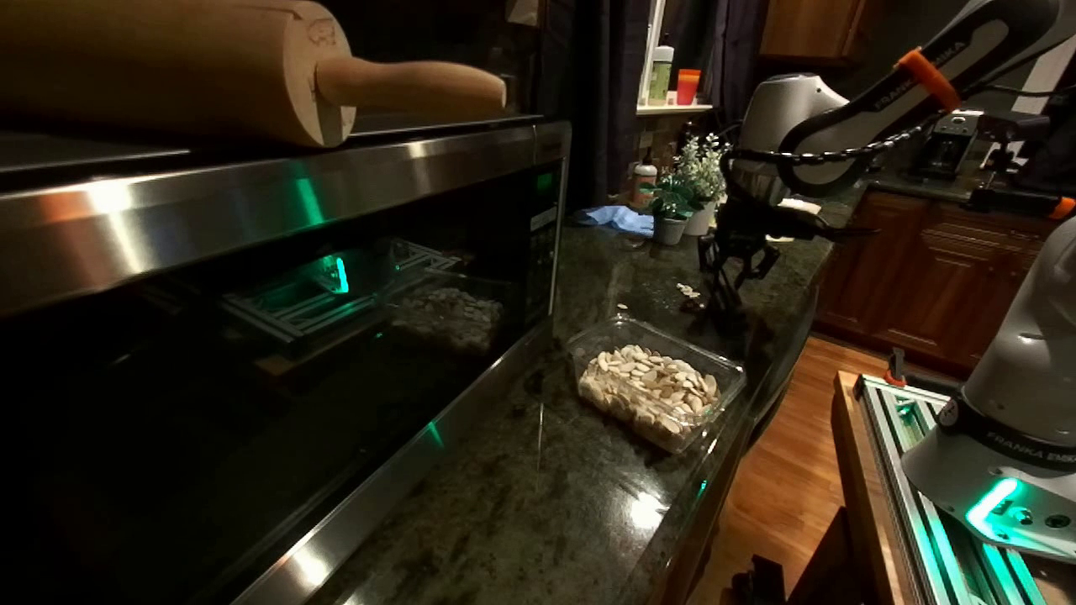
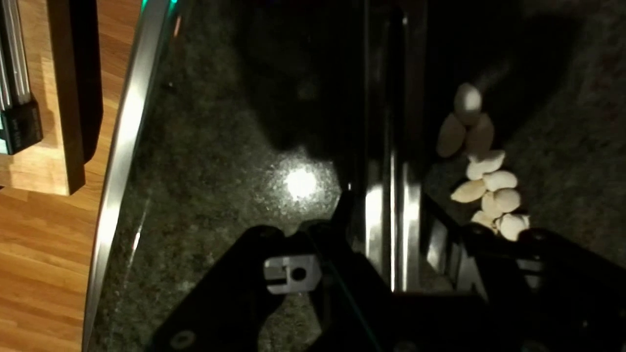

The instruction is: Use the tongs to pick up a bean and put it inside the container

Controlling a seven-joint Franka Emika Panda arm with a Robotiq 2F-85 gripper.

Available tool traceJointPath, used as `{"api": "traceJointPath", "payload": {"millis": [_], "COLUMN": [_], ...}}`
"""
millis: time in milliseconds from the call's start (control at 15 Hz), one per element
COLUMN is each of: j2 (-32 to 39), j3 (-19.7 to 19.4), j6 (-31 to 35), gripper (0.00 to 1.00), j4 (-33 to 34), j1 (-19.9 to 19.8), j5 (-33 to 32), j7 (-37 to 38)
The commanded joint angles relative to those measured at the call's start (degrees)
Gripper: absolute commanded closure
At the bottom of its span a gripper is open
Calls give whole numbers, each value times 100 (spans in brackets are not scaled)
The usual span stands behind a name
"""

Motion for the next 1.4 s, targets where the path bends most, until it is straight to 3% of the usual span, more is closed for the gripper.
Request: {"api": "traceJointPath", "payload": {"millis": [0, 600, 933, 1333], "j2": [-547, -1329, -1254, -1087], "j3": [154, 672, 759, 771], "j6": [-407, -1653, -1711, -1650], "gripper": [92, 92, 92, 91], "j4": [-90, -73, -16, -2], "j1": [169, 873, 1066, 1019], "j5": [89, 464, 620, 548], "j7": [-28, -195, -352, -538]}}
